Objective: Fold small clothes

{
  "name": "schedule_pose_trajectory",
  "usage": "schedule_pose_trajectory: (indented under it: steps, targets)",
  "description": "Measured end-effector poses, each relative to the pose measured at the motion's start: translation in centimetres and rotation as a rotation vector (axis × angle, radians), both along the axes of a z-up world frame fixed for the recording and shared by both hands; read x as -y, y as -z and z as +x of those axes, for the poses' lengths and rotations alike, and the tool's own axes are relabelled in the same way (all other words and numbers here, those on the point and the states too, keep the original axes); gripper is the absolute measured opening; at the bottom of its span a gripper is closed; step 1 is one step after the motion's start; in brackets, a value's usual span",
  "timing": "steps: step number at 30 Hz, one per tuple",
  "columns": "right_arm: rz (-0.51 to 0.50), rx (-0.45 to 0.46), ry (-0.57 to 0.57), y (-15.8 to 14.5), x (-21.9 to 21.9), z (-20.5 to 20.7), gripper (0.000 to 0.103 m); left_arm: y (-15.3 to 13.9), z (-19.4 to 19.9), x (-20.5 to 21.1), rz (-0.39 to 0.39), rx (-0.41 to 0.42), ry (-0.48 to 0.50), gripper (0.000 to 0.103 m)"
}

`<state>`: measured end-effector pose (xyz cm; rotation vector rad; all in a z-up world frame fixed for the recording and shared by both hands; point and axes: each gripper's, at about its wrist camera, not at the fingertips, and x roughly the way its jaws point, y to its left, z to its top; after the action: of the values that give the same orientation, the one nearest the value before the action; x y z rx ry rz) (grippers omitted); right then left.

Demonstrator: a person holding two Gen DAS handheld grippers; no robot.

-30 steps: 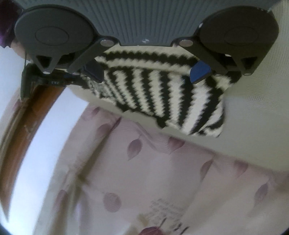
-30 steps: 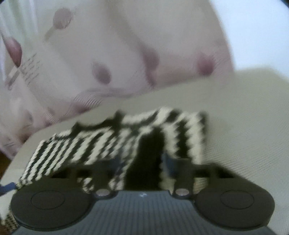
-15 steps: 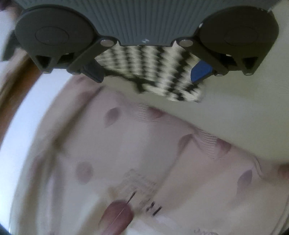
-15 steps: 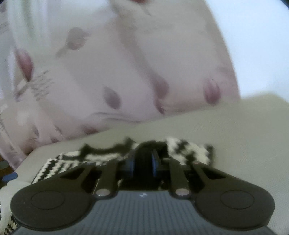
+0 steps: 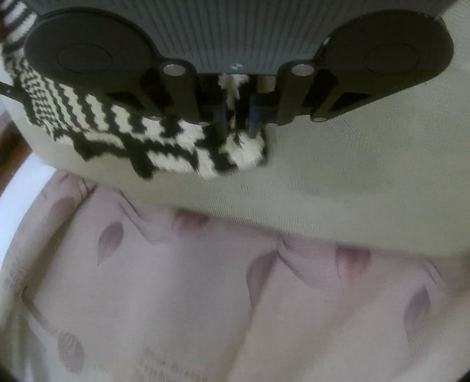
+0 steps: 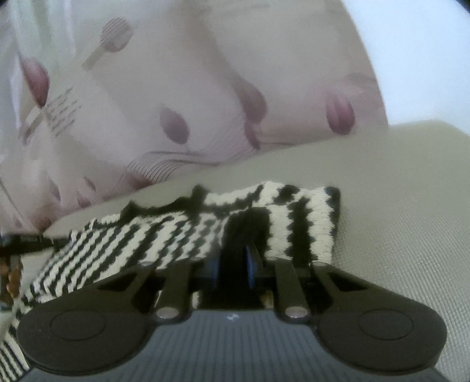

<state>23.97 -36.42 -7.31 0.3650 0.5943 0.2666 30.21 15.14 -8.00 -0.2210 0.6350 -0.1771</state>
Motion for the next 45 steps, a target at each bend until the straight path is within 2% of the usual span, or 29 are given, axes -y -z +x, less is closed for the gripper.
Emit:
schedule_pose_trajectory:
  steps: [1,3,5,6,8,9,11,12,15,16,17,18,21,23,26,28,32,35,36,38,39,41,43,44,45]
  targets:
    - [-0.012,-0.005,-0.007,0.1,-0.2,0.2,0.018,-0.2,-0.1,-0.6,0.011,0.023,-0.030,0.000]
    - [-0.026,-0.014,-0.012,0.2,-0.6,0.4,0.018,-0.1,-0.1,-2.8,-0.040,0.024,-0.106,0.000]
    - [-0.032,-0.017,-0.014,0.2,-0.8,0.5,0.018,0.4,0.1,-4.1,-0.077,0.007,-0.122,0.000]
    - [-0.029,-0.019,-0.016,0.2,-0.8,0.5,0.018,0.4,0.0,-4.2,-0.080,0.009,-0.112,0.000]
    - [-0.003,-0.021,-0.016,0.3,-0.4,0.4,0.019,0.4,0.0,-4.5,-0.160,-0.029,-0.024,0.000]
    - [0.014,-0.025,-0.011,0.3,-0.1,0.4,0.019,0.3,0.1,-4.2,-0.165,-0.043,0.007,0.005]
    - [0.039,-0.028,-0.007,0.5,0.3,0.4,0.019,0.0,0.3,-3.4,-0.129,-0.037,0.044,0.034]
    - [0.038,-0.028,-0.006,0.5,0.2,0.4,0.019,-0.1,0.5,-3.1,-0.120,-0.032,0.060,0.036]
    - [0.012,-0.023,-0.008,0.4,-0.2,0.3,0.018,0.5,1.7,-1.6,-0.095,-0.057,0.084,0.035]
    - [0.006,-0.021,-0.007,0.4,-0.3,0.3,0.018,0.9,1.9,-1.1,-0.043,-0.064,0.080,0.017]
    - [0.005,-0.020,-0.007,0.4,-0.3,0.2,0.018,1.3,2.0,-0.6,0.019,-0.063,0.064,0.006]
    - [0.008,-0.020,-0.007,0.4,-0.2,0.2,0.018,1.5,1.8,-0.7,0.035,-0.051,0.038,0.006]
    - [0.018,-0.020,-0.008,0.5,0.0,0.2,0.018,1.2,0.8,-2.3,0.009,0.008,-0.054,0.007]
    - [0.011,-0.019,-0.010,0.5,-0.2,0.2,0.018,1.4,0.8,-3.0,-0.017,0.004,-0.078,0.008]
    - [-0.019,-0.016,-0.019,0.5,-0.6,0.3,0.018,2.1,1.0,-1.9,0.053,0.005,-0.078,0.008]
    - [-0.018,-0.020,-0.020,0.5,-0.6,0.3,0.018,2.3,1.0,-1.4,0.068,0.022,-0.082,0.008]
    - [-0.002,-0.030,-0.018,0.6,-0.3,0.5,0.018,2.1,0.5,-1.4,0.070,0.028,-0.101,0.017]
    - [-0.001,-0.037,-0.025,0.7,-0.3,0.6,0.019,1.2,-1.0,-1.6,0.091,0.074,-0.109,0.017]
    - [0.011,-0.044,-0.029,0.7,-0.1,0.8,0.019,0.7,-1.9,-1.6,0.083,0.090,-0.109,0.020]
    - [0.054,-0.057,-0.025,0.8,0.5,1.0,0.019,-0.5,-3.4,-1.8,0.070,0.125,-0.108,0.043]
    - [0.075,-0.058,-0.020,0.7,0.9,1.0,0.020,-1.0,-4.3,-1.7,0.083,0.147,-0.103,0.048]
    - [0.102,-0.042,0.028,0.1,1.7,0.1,0.028,-2.0,-6.2,-1.1,0.114,0.167,-0.079,0.072]
    - [0.170,0.019,0.074,-1.0,2.8,-2.2,0.049,-2.6,-8.4,-0.4,0.107,0.164,0.001,0.076]
    - [0.198,0.043,0.082,-1.3,3.3,-3.3,0.057,-2.7,-9.5,0.3,0.126,0.171,0.046,0.076]
    - [0.216,0.061,0.088,-1.6,3.7,-4.6,0.071,-2.6,-10.4,1.0,0.156,0.170,0.082,0.076]
